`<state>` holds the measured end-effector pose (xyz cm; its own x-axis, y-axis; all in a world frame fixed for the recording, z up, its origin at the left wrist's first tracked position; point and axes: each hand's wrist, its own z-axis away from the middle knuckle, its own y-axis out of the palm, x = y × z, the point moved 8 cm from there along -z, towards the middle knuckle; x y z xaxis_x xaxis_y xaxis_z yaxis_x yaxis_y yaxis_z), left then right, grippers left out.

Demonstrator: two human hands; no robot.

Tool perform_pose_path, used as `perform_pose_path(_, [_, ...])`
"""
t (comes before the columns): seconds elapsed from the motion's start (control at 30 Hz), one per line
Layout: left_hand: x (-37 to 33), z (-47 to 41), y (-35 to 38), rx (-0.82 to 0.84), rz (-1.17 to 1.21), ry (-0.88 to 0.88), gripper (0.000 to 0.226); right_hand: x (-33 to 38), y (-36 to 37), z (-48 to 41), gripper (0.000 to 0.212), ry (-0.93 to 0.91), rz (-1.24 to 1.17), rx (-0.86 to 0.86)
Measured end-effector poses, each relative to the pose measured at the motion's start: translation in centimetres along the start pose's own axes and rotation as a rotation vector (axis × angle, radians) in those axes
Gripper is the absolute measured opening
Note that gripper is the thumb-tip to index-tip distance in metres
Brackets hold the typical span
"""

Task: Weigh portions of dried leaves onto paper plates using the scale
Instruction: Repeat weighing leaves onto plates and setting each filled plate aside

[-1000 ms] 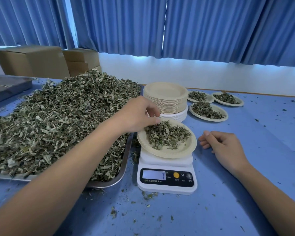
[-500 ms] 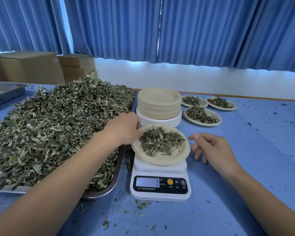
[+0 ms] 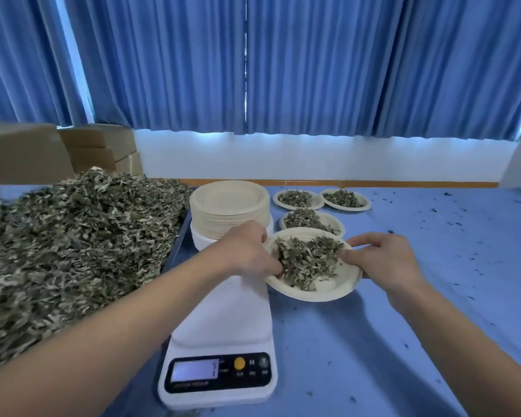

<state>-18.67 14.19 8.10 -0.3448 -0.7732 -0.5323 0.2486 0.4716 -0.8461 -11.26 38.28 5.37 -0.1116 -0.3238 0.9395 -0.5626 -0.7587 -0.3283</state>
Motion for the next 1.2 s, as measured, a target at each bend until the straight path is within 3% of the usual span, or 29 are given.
perform_pose_path(0.07, [-2.7,-2.0,2.1,0.035,0.15,0.03,0.035,-0.7,-3.2,-2.7,0.015,0.023,0.048,-0.057])
perform_pose_path(0.17, [-7.3,-5.1,5.2,0.008,0.161,0.121,0.033,-2.6,-7.7,-6.8,0.015,0.09,0.111,-0.108])
perform_pose_path(0.33, [-14.8,-9.2,10.1,-0.128,-0.159,0.437,0.053,-5.9,-12.2,-12.9,0.011,0.154,0.173,-0.212])
perform_pose_path(0.5, [-18.7,-11.8,14.8,-0.145,-0.415,0.736,0.027,-8.2,-12.5,-18.2,0.012,0.175,0.236,-0.28])
perform_pose_path(0.67, [-18.7,-15.0,17.2,-0.125,-0.541,0.738,0.015,-10.0,-11.0,-21.8,0.009,0.207,0.248,-0.299])
perform_pose_path(0.87, [-18.0,-18.0,16.9,-0.118,-0.437,0.705,0.02,-10.8,-10.5,-24.0,0.015,0.238,0.248,-0.329])
perform_pose_path(1.03, [-17.1,-18.9,17.1,-0.101,-0.413,0.689,0.022,-10.5,-9.9,-24.3,0.006,0.22,0.256,-0.288])
perform_pose_path(1.2, [-16.9,-17.4,16.0,-0.058,-0.267,0.756,0.023,-8.8,-10.0,-22.6,0.017,0.147,0.328,-0.326])
